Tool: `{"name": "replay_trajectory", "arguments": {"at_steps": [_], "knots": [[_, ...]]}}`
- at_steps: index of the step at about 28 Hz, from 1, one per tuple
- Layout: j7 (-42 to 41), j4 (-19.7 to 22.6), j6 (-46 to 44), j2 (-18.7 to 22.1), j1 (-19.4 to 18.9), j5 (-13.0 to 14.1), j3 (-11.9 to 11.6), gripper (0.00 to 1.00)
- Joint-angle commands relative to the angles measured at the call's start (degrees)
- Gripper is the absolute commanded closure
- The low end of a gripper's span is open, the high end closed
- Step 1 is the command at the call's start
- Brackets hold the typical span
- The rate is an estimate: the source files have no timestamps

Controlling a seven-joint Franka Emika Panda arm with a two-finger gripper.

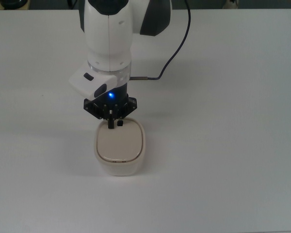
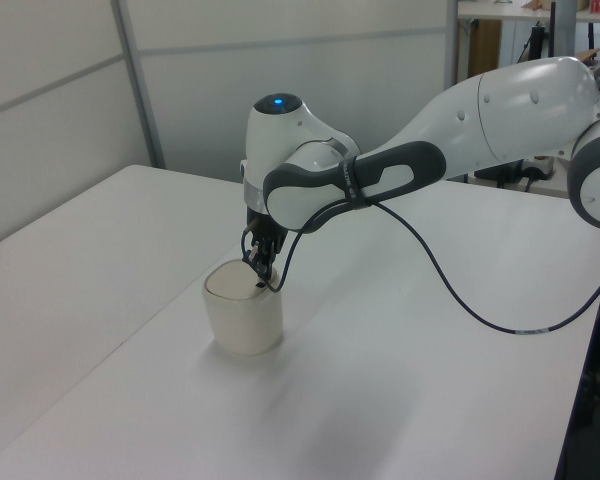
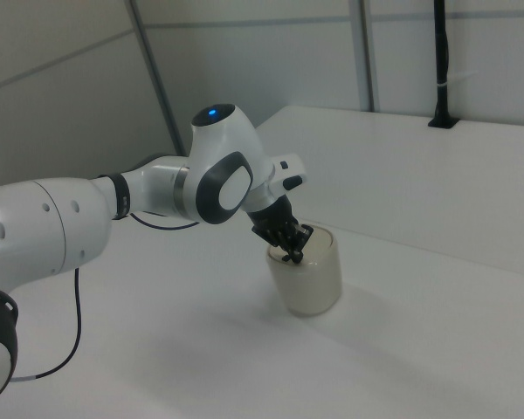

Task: Close the trash can
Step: 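Lift the gripper up and away from the closed lid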

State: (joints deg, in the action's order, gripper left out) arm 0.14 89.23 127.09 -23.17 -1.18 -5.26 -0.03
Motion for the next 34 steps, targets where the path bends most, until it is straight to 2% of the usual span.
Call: {"name": "replay_trajectory", "arguments": {"at_steps": [1, 7, 12, 18, 25, 28, 34], "knots": [[1.01, 0.24, -1.14, -2.14, -0.75, -1.24, -0.15, 1.00], [0.83, -0.46, -1.14, -1.35, -0.66, -1.33, -0.15, 1.00], [1.09, -0.46, -2.80, 1.63, -0.57, -0.45, -0.06, 1.00], [1.01, -0.46, -10.45, 6.38, -0.49, -0.19, -0.06, 1.00], [-1.27, -0.46, -25.89, 12.08, -0.49, -0.10, -0.15, 1.00], [-2.86, -0.38, -29.61, 14.02, -0.40, -0.10, -0.15, 1.00], [-2.51, 0.24, -34.45, 17.98, 0.04, 2.27, -0.67, 1.00]]}}
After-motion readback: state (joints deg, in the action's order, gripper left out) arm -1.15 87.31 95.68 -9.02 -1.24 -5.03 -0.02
